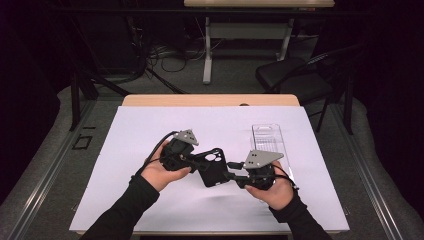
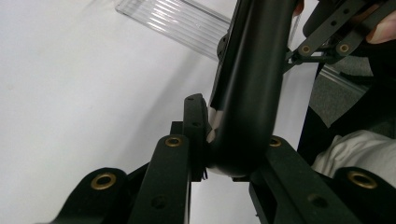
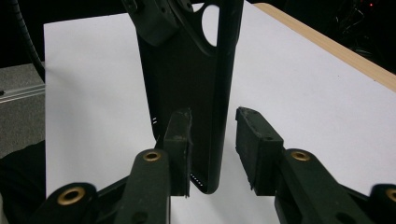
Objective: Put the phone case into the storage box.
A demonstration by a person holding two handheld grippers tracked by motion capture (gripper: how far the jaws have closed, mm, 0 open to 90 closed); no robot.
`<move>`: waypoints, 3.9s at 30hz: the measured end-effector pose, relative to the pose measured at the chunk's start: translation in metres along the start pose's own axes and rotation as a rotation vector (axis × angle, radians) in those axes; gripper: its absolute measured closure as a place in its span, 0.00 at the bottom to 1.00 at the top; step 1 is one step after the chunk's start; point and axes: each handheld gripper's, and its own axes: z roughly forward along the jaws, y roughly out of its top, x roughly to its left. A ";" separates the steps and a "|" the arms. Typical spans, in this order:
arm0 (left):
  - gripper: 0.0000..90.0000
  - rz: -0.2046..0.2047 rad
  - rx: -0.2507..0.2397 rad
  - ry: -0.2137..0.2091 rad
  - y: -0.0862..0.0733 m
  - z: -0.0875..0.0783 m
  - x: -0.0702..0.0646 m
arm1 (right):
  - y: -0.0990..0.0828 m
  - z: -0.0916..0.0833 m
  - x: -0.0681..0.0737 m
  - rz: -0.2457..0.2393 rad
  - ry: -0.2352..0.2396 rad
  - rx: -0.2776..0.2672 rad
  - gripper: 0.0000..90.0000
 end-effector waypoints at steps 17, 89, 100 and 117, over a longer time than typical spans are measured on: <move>0.91 0.032 0.034 0.004 0.002 0.004 -0.002 | 0.030 -0.013 0.000 0.009 0.002 -0.020 0.80; 0.90 0.081 0.093 0.005 0.002 0.019 -0.011 | 0.049 -0.013 -0.008 0.065 0.074 0.075 0.91; 0.90 0.074 0.086 0.003 0.001 0.021 -0.011 | 0.047 -0.013 -0.007 0.076 0.055 0.068 0.91; 0.88 0.065 0.071 0.004 0.002 0.022 -0.010 | 0.047 -0.013 -0.008 0.093 0.038 0.061 0.92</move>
